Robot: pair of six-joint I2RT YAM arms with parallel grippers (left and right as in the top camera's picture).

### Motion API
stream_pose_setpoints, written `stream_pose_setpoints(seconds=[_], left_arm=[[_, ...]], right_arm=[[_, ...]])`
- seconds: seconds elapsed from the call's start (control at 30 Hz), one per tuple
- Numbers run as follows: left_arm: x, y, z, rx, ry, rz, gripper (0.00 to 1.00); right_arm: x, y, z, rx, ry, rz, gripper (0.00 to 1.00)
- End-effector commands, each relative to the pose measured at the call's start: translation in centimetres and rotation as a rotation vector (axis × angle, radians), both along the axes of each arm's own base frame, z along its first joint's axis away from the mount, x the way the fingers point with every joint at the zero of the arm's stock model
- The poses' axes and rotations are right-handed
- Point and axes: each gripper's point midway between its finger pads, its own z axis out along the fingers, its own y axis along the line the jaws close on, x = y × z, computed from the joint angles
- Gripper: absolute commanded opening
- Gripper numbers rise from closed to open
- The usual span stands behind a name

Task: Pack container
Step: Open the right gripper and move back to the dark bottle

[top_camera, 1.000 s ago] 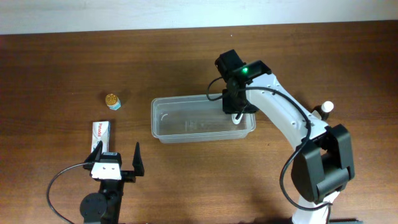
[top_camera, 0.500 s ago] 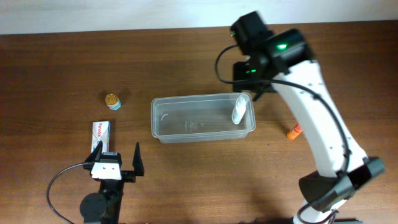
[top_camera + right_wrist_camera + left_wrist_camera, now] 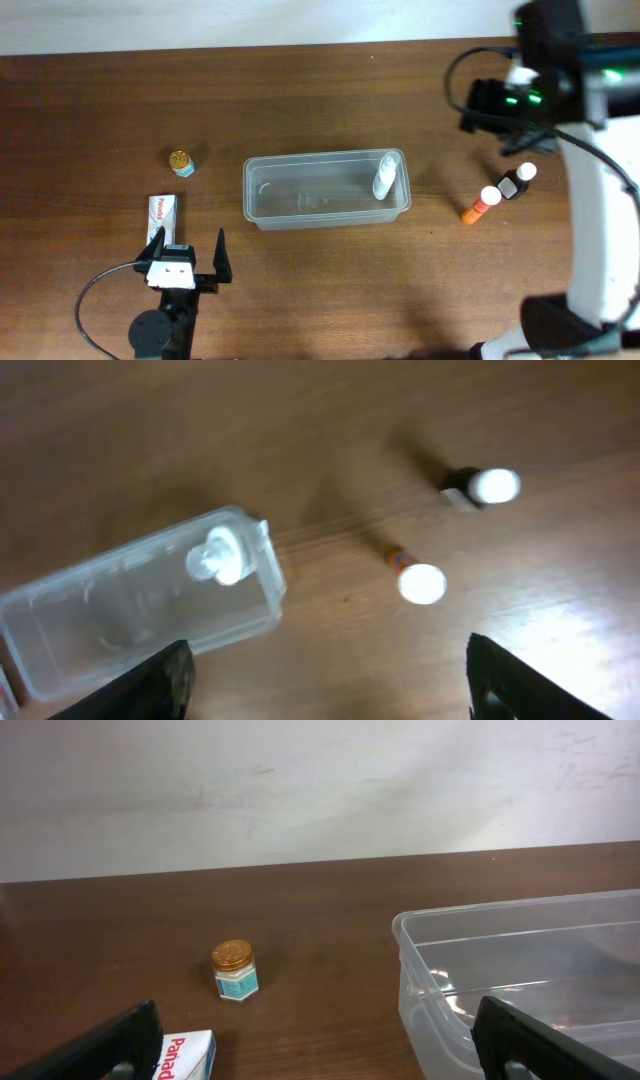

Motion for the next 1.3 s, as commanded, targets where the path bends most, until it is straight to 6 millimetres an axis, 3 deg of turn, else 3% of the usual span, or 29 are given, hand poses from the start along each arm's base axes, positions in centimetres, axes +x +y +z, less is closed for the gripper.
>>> stream_pose_setpoints(seconds=[0.0, 0.17, 0.2, 0.33, 0.63, 0.9, 1.27], left_arm=[[0.0, -0.1, -0.2, 0.014, 0.002, -0.007, 1.00], [0.0, -0.1, -0.2, 0.014, 0.002, -0.007, 0.99], [0.0, -0.1, -0.2, 0.014, 0.002, -0.007, 1.00], [0.0, -0.1, -0.2, 0.014, 0.002, -0.007, 0.99], [0.0, -0.1, -0.2, 0.014, 0.002, -0.007, 1.00], [0.0, -0.1, -0.2, 0.014, 0.002, -0.007, 0.99], [0.0, -0.1, -0.2, 0.014, 0.002, -0.007, 0.99]], right_arm=[[-2.1, -3.2, 0.5, -0.016, -0.005, -0.073, 0.80], [-3.5, -6.8, -3.7, -0.008, 0.143, -0.187, 0.80], [-3.9, -8.1, -5.6, 0.001, 0.196, -0.230, 0.80], [-4.2, -10.5, -9.6, 0.016, 0.267, -0.281, 0.80], [-4.8, -12.6, -15.9, 0.039, 0.322, -0.340, 0.80], [-3.6, -13.0, -19.0, 0.037, 0.298, -0.340, 0.80], [-1.0, -14.2, -19.6, -0.003, 0.220, -0.303, 0.92]])
